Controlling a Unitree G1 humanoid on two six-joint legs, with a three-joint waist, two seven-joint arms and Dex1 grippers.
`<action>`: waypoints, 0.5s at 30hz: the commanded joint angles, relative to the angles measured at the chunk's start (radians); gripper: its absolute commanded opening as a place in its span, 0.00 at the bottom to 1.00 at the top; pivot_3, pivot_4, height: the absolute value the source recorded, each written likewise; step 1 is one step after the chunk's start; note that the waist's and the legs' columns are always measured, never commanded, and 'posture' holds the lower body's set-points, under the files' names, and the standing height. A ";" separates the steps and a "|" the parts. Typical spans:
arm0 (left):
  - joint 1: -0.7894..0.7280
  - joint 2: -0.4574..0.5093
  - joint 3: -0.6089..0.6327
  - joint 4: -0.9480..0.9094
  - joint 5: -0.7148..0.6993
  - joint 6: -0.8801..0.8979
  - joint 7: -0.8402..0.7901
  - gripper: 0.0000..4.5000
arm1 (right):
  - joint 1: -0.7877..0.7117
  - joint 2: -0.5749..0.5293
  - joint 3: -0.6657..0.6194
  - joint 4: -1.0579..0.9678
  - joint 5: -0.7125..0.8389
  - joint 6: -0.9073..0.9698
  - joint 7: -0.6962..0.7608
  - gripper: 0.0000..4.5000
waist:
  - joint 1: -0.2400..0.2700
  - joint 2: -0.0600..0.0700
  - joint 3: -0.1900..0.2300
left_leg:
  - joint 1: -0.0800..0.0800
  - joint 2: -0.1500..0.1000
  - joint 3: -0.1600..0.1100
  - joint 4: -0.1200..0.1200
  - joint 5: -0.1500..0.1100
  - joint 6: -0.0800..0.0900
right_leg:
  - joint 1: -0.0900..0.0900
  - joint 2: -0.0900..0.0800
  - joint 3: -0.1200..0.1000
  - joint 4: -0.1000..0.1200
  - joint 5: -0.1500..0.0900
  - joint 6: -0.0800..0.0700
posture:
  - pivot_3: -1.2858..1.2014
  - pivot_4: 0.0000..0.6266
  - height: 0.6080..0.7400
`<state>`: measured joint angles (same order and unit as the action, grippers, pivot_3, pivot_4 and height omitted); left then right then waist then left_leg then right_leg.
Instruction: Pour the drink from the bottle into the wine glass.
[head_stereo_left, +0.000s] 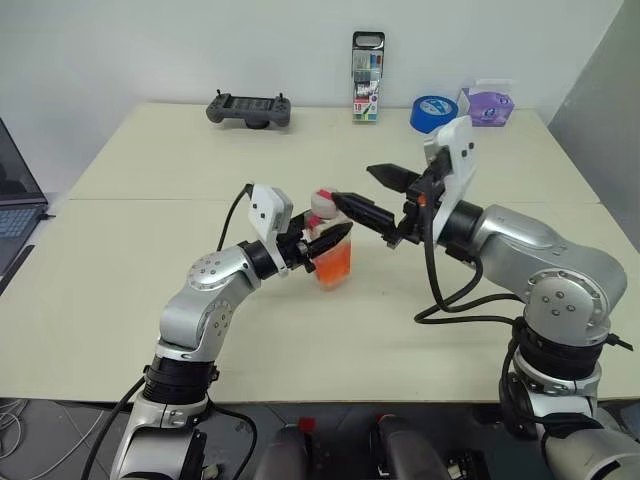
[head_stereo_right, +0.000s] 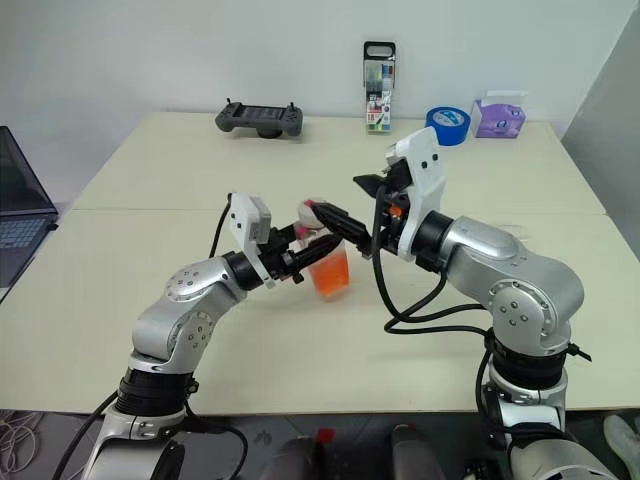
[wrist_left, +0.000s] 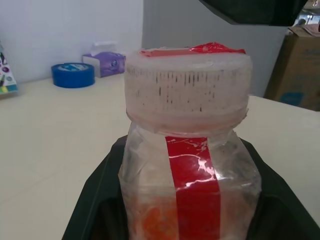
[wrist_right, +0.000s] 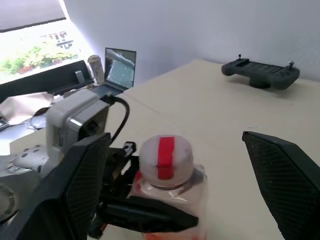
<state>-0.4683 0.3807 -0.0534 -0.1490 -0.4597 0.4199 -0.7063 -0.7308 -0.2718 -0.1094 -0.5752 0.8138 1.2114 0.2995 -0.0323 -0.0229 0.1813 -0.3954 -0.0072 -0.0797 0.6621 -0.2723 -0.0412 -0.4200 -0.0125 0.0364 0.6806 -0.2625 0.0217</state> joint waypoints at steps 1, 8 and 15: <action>-0.037 0.001 -0.005 -0.013 0.015 -0.047 -0.030 0.44 | -0.018 -0.017 -0.030 -0.054 0.031 0.023 -0.043 1.00 | 0.000 0.000 0.000 | 0.000 0.000 0.000 0.000 0.000 0.000 | 0.000 0.001 0.000 0.000 0.000 0.000 | 0.52 0.24 1.00; -0.039 -0.031 -0.030 -0.017 0.035 -0.080 -0.049 0.44 | 0.012 0.025 0.070 -0.065 -0.047 0.035 -0.178 1.00 | 0.000 0.000 0.000 | 0.000 0.001 0.001 0.000 0.000 0.000 | 0.000 0.001 0.001 0.000 0.000 0.000 | 0.52 0.24 1.00; -0.036 -0.043 -0.033 -0.007 0.048 -0.088 -0.048 0.44 | 0.011 0.075 0.084 -0.068 -0.059 0.044 -0.239 1.00 | 0.000 0.000 0.000 | -0.001 0.001 0.000 0.000 0.000 0.000 | -0.001 0.000 0.001 0.000 0.000 0.000 | 0.52 0.24 1.00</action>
<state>-0.4871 0.3458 -0.0936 -0.1375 -0.4138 0.3623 -0.7536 -0.7093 -0.2039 -0.0182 -0.6057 0.7542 1.2569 0.0680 -0.0324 -0.0229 0.1812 -0.3959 -0.0063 -0.0793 0.6619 -0.2723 -0.0413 -0.4209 -0.0128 0.0373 0.6806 -0.2624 0.0216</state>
